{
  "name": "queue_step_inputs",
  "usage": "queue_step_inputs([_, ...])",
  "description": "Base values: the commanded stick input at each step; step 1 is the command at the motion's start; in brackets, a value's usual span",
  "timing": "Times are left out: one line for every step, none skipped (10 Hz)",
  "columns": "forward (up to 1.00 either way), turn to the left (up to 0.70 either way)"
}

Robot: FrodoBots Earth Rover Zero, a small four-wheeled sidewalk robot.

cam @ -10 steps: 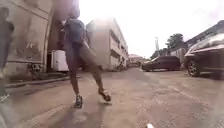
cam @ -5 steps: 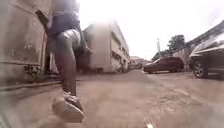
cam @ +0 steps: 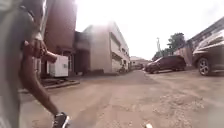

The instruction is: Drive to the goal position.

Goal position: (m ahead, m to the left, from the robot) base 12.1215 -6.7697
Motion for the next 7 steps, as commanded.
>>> queue_step_inputs([0.7, 0.0])
queue_step_inputs([0.7, 0.0])
queue_step_inputs([0.7, 0.0])
queue_step_inputs([0.7, 0.0])
queue_step_inputs([0.7, 0.0])
queue_step_inputs([0.7, 0.0])
queue_step_inputs([0.7, -0.16])
